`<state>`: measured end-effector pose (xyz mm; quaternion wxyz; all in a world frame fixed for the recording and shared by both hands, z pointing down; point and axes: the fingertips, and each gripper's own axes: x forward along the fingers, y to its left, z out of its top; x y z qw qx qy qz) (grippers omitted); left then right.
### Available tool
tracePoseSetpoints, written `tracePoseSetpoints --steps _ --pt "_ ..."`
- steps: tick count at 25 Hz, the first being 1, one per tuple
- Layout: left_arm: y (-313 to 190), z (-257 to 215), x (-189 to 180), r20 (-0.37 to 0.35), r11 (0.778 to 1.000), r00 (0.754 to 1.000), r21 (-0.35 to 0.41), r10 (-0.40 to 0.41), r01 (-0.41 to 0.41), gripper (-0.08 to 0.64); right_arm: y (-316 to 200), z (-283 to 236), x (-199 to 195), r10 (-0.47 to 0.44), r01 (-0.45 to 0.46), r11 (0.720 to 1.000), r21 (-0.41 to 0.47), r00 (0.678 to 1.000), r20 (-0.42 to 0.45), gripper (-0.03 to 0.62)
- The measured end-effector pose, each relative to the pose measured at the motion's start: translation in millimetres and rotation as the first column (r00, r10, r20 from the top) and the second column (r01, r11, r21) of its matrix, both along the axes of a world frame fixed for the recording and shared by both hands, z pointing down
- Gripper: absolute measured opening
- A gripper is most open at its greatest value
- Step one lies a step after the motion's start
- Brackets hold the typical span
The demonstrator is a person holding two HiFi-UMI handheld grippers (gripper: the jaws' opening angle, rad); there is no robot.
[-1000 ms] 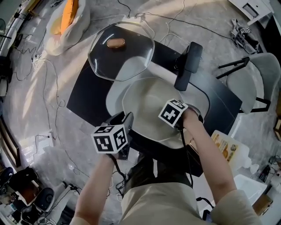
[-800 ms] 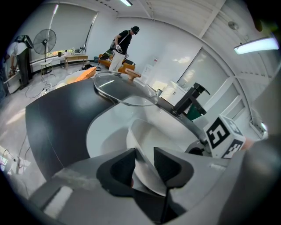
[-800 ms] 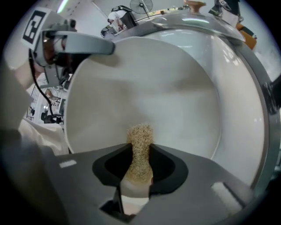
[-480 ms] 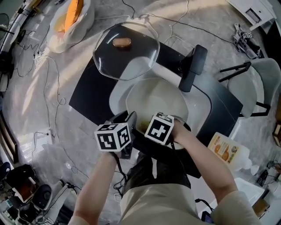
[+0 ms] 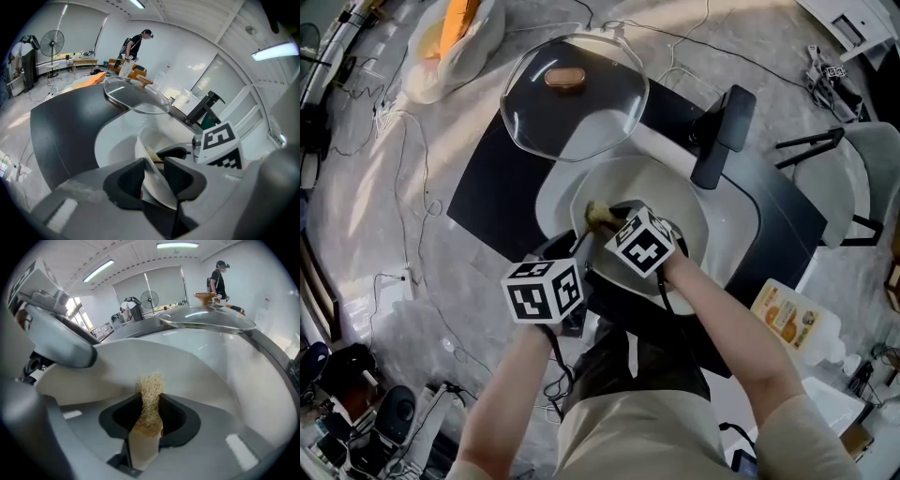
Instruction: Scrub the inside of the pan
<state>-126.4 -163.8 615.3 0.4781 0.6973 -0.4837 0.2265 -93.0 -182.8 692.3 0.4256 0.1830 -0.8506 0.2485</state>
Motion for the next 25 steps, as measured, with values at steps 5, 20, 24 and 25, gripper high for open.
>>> tracePoseSetpoints --steps 5,20,24,25 --pt "0 0 1 -0.005 1.000 1.000 0.005 0.005 -0.004 0.141 -22 29 32 0.052 -0.048 0.998 0.041 0.993 -0.106 0.121" --pt "2 1 2 0.017 1.000 1.000 0.018 0.000 0.000 0.141 46 36 135 -0.121 0.024 0.966 -0.259 0.924 -0.364 0.118" --pt "2 1 2 0.020 1.000 1.000 0.024 -0.008 0.007 0.140 79 6 110 -0.179 0.083 0.934 -0.347 0.950 -0.254 0.118" --pt "2 1 1 0.020 1.000 1.000 0.024 -0.011 0.011 0.140 83 0 99 -0.191 0.108 0.933 -0.343 0.957 -0.217 0.118"
